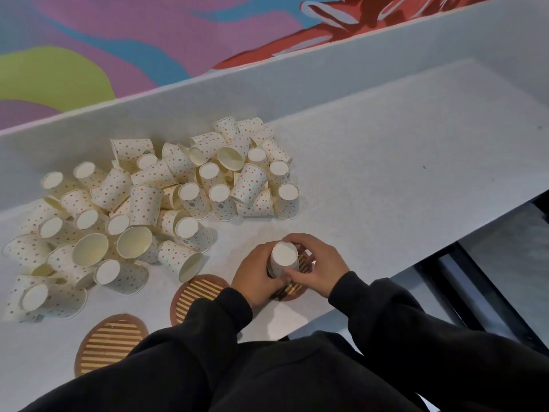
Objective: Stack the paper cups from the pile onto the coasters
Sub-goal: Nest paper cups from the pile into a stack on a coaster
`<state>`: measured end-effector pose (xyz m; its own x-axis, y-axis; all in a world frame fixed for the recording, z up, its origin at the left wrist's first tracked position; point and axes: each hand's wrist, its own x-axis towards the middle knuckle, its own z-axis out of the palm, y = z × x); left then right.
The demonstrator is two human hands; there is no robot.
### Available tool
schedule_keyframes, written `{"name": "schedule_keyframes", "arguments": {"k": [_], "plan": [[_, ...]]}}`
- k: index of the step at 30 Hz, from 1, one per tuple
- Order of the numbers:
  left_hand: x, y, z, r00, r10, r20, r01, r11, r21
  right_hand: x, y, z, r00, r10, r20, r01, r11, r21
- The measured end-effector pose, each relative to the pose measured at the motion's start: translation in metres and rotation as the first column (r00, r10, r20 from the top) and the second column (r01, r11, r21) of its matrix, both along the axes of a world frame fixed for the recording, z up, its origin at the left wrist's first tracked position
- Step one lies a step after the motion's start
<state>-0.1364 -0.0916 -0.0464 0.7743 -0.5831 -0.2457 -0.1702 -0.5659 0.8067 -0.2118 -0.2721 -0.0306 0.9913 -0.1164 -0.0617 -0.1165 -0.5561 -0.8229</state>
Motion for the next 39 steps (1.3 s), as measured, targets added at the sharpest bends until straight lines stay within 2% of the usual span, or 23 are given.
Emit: {"name": "schedule_keyframes", "arguments": {"k": [6,8,11,13,16,18,22,28,32,34,35,37,39], "plan": [[0.005,-0.002,0.010,0.998,-0.050,0.025,0.047,0.994,0.094,0.003,-0.011,0.010,0.998,0.021,-0.052,-0.020,1.000,0.021],[0.017,0.002,0.024,0.991,-0.125,0.037,0.119,0.982,0.150,0.006,-0.025,0.020,0.999,-0.030,-0.038,0.032,0.998,0.059],[0.042,0.010,0.053,0.968,-0.204,0.145,0.180,0.969,0.167,0.014,-0.050,0.033,0.989,-0.147,0.027,0.144,0.986,0.083],[0.064,0.011,0.068,0.961,-0.132,0.244,0.100,0.985,0.139,0.028,-0.061,0.037,0.978,-0.204,0.050,0.202,0.978,0.053],[0.101,0.001,0.075,0.897,0.022,0.441,-0.083,0.990,0.118,0.058,-0.065,0.041,0.963,-0.266,0.038,0.265,0.964,0.028],[0.120,-0.009,0.071,0.850,0.046,0.524,-0.174,0.965,0.197,0.079,-0.060,0.038,0.959,-0.283,0.008,0.282,0.959,0.011],[0.136,-0.018,0.053,0.812,-0.032,0.582,-0.250,0.883,0.398,0.108,-0.047,0.023,0.946,-0.315,-0.080,0.317,0.948,0.018],[0.136,-0.027,0.038,0.789,-0.080,0.609,-0.273,0.842,0.464,0.121,-0.035,0.005,0.925,-0.350,-0.148,0.358,0.933,0.036],[0.135,-0.028,0.043,0.807,-0.041,0.589,-0.277,0.855,0.439,0.122,-0.039,0.004,0.943,-0.311,-0.121,0.317,0.948,0.038],[0.132,-0.026,0.050,0.802,0.005,0.598,-0.282,0.885,0.371,0.121,-0.043,0.004,0.947,-0.298,-0.119,0.305,0.952,0.042],[0.130,-0.025,0.055,0.814,0.057,0.578,-0.273,0.916,0.294,0.119,-0.045,0.004,0.946,-0.299,-0.126,0.308,0.950,0.050],[0.121,-0.024,0.070,0.877,0.176,0.448,-0.229,0.971,0.067,0.114,-0.049,0.007,0.941,-0.314,-0.129,0.326,0.942,0.082],[0.106,-0.018,0.087,0.913,0.190,0.360,-0.164,0.981,-0.101,0.105,-0.055,0.010,0.933,-0.342,-0.108,0.354,0.928,0.114]]}}
